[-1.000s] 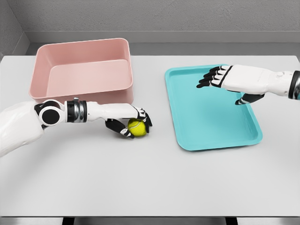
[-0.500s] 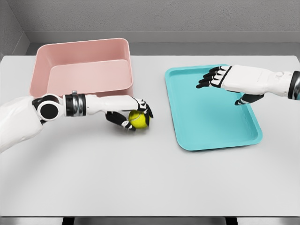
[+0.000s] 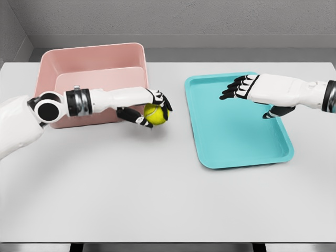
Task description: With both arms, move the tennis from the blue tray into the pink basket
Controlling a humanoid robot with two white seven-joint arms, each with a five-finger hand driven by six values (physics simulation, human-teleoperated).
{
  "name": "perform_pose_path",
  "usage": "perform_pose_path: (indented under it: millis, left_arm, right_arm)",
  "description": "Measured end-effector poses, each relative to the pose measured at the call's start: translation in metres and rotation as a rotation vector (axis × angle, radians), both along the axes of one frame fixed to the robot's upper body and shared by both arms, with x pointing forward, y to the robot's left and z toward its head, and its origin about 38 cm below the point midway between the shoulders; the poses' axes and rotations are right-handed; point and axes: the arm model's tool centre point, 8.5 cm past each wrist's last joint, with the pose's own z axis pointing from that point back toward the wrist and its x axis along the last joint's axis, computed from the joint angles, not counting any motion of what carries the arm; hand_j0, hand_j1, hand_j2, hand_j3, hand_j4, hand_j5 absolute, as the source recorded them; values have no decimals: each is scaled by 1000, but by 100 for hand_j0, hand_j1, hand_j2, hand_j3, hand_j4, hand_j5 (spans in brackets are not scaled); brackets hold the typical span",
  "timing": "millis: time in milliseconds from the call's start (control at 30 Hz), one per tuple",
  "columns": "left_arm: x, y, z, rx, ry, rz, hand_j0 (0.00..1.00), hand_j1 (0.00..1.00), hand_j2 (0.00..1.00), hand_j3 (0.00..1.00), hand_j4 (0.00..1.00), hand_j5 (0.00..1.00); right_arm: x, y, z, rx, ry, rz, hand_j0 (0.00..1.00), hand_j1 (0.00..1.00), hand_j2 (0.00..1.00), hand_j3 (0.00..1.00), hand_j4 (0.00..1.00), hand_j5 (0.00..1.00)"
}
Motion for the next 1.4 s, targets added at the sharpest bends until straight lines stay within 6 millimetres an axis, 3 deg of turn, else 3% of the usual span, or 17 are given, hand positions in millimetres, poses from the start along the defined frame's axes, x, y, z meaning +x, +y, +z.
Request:
perform_pose_path:
  millis: [667,1400]
  left_arm:
    - [17,34,29,-67,-72,117,51,51,51,51,51,51]
    - [53,94,17,-31,-50,342,51,51,51,51,51,51]
  right_arm:
    - [-1,0,-3,0,8,-1,100,100,100,100,100,100]
    - [-1,1,-7,5,16,-2,100,100,100,100,100,100]
